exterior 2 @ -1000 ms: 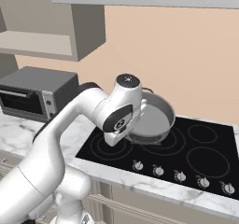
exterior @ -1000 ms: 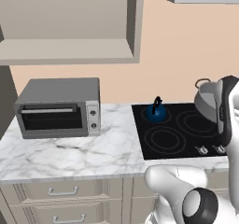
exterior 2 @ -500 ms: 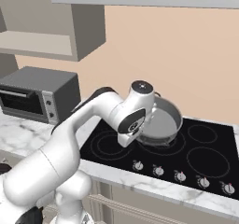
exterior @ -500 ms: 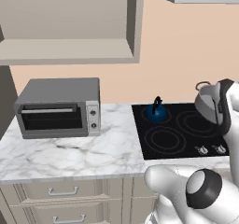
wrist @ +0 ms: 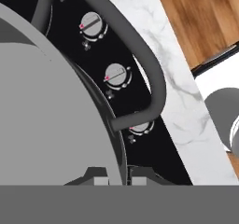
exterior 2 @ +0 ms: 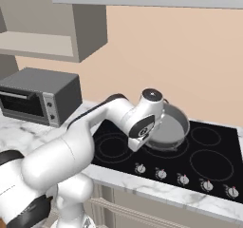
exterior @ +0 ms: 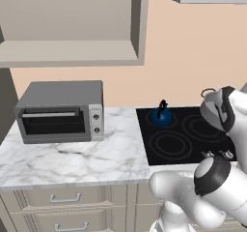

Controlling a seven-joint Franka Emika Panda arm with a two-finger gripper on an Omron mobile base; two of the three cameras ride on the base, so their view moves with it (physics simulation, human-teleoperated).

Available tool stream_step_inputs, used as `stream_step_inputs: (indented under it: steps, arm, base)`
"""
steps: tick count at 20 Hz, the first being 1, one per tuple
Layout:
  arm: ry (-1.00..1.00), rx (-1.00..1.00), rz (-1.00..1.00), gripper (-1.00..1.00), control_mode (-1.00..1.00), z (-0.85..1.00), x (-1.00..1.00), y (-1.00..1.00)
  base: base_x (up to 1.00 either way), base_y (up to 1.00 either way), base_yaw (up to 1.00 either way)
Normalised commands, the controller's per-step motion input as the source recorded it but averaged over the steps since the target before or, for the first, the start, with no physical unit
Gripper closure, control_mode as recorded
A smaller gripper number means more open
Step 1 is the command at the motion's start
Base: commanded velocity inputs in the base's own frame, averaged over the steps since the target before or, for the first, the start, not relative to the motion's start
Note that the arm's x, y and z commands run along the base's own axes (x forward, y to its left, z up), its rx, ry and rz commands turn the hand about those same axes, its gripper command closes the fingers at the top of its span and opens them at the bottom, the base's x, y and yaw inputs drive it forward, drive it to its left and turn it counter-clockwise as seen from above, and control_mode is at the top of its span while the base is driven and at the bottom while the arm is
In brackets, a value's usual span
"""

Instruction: Pick the kettle from the cabinet and place it on a stove burner. Then pick the pot from the counter and place it on another stove burner. Finally, turn both burners on.

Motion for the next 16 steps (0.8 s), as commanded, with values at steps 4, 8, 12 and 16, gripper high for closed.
stream_step_inputs:
  steps: [4, 8, 12, 16]
  arm:
    - [0.05, -0.04, 0.0, 1.0, -1.0, -0.35, 0.32, -0.11]
    - [0.01, -0.04, 0.0, 1.0, -1.0, -0.31, 0.32, -0.08]
    - [0.0, -0.02, 0.0, 1.0, -1.0, -0.22, 0.27, -0.04]
    - [0.0, 0.0, 0.01, 1.0, -1.0, -0.24, 0.2, -0.03]
  base:
    - [0.0, 0.0, 0.0]
    - [0.0, 0.0, 0.0]
    - [0.0, 0.0, 0.0]
    - [0.0, 0.0, 0.0]
